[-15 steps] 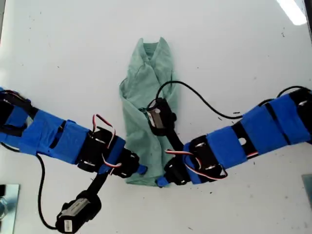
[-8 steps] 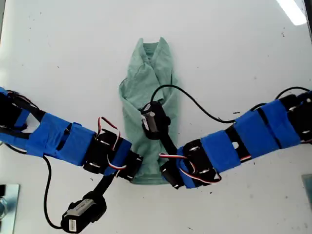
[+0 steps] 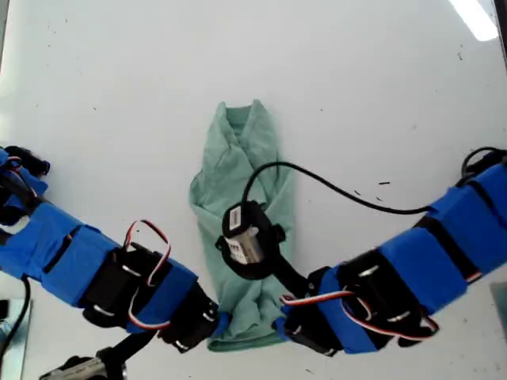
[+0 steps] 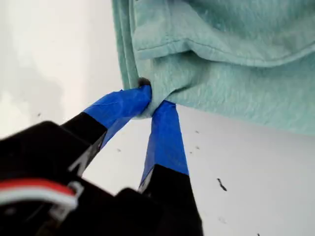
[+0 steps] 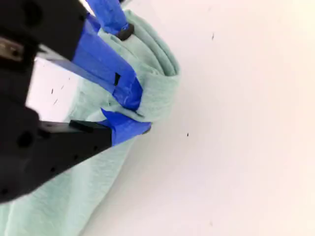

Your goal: Fold t shirt

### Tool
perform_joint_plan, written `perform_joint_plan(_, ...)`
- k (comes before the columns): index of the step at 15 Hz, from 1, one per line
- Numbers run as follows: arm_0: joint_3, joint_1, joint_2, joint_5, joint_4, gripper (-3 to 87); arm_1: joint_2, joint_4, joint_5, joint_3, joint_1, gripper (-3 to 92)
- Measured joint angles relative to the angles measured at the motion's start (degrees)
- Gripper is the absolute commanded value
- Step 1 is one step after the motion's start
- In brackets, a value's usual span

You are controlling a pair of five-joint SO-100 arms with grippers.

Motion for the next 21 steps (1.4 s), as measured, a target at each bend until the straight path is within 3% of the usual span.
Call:
perform_joint_plan(4,0.1,1.6,3.2,4.7,-2.2,-0.2,2.1,-2.1,-6.5,0.7,-0.1,2.9)
perform_joint_plan(6,0.4,-0.3,5.8,7.0,-1.8,-0.2,4.7,-1.8,-7.7,3.3,4.3,2.9)
perform_joint_plan(12,3.3,-22.1,13.5,16.5,8.7,0.3,9.9,3.7,-16.8,8.0,28.3,2.8)
perform_joint_plan(13,4.1,-25.5,13.7,17.4,10.5,9.6,9.8,3.7,-17.4,8.8,31.1,6.0)
perform_joint_plan(14,4.8,-28.7,14.0,17.2,11.9,22.0,9.8,3.6,-18.1,9.7,33.4,26.9)
perform_joint_plan(15,5.4,-31.2,14.6,17.3,13.2,27.2,9.8,3.6,-18.3,10.1,35.3,41.7)
perform_joint_plan(18,12.2,-37.6,23.1,14.2,16.0,28.0,11.3,7.4,-17.8,11.6,44.0,27.9)
perform_joint_plan(20,25.0,-46.1,36.0,12.2,12.9,27.5,20.9,8.5,-16.4,21.4,51.9,25.8)
perform_joint_plan(21,34.5,-49.0,44.0,12.0,8.3,26.9,27.8,8.8,-15.4,28.6,56.6,25.0)
